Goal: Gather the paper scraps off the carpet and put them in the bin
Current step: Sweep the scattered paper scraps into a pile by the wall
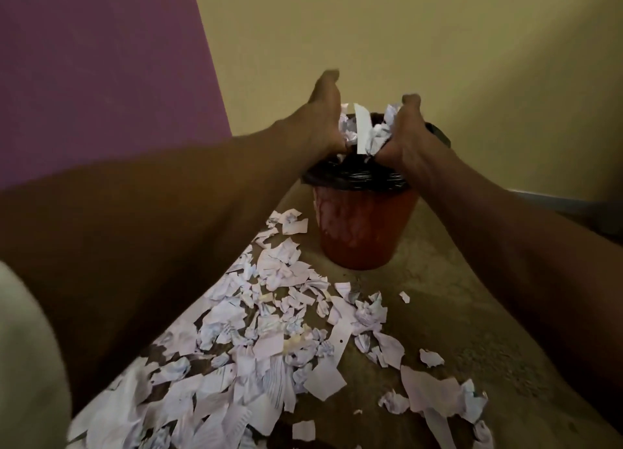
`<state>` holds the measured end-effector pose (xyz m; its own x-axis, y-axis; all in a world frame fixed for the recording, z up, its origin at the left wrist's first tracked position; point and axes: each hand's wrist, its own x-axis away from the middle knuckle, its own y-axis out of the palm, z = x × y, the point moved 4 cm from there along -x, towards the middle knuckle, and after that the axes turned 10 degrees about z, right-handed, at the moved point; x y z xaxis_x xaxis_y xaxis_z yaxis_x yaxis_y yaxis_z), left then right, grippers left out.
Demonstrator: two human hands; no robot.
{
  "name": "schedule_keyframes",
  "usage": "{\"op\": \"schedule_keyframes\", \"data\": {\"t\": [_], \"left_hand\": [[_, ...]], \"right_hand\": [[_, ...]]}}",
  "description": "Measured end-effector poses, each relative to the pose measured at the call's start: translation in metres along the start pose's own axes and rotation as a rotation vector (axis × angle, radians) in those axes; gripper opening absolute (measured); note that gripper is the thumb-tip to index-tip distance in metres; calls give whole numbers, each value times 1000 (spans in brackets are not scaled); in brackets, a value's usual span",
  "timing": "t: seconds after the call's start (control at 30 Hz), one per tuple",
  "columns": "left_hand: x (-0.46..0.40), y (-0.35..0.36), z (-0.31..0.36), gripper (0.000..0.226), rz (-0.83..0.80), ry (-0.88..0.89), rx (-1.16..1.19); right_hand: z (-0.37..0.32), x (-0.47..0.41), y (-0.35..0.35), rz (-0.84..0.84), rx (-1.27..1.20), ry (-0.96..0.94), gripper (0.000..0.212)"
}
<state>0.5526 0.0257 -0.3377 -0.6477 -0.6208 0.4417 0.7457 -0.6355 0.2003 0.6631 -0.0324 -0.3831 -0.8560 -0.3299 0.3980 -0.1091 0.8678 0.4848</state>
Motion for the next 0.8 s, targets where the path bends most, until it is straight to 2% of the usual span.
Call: {"op": "schedule_keyframes", "data": {"t": [0.07,0.13,0.33,0.43,0.53,0.6,0.73,0.8], "left_hand": [[0,5,7,84,-11,74,79],[0,5,11,86,-40,109,138],[-26,-15,5,107,-32,125,261],[-35,-32,-3,121,-96,158,235],[-24,-46,-13,96,-50,167,346],[-12,-53,-20,89,-41,173,362],[12,-77,-37,71,-47,186,331],[28,-90,-51,63,-28,190,309]], "right_hand": [[0,-1,-2,-11,-65,67,72],[-1,1,-6,24,-69,69,82],[-3,3,-3,-83,-90,57,91],[-1,2,-2,-117,-81,29,90],[5,5,1,-173,-88,25,91],[10,10,1,-194,-73,3,84],[15,41,-5,-254,49,-143,46],[20,63,-12,-307,110,-213,35]]}}
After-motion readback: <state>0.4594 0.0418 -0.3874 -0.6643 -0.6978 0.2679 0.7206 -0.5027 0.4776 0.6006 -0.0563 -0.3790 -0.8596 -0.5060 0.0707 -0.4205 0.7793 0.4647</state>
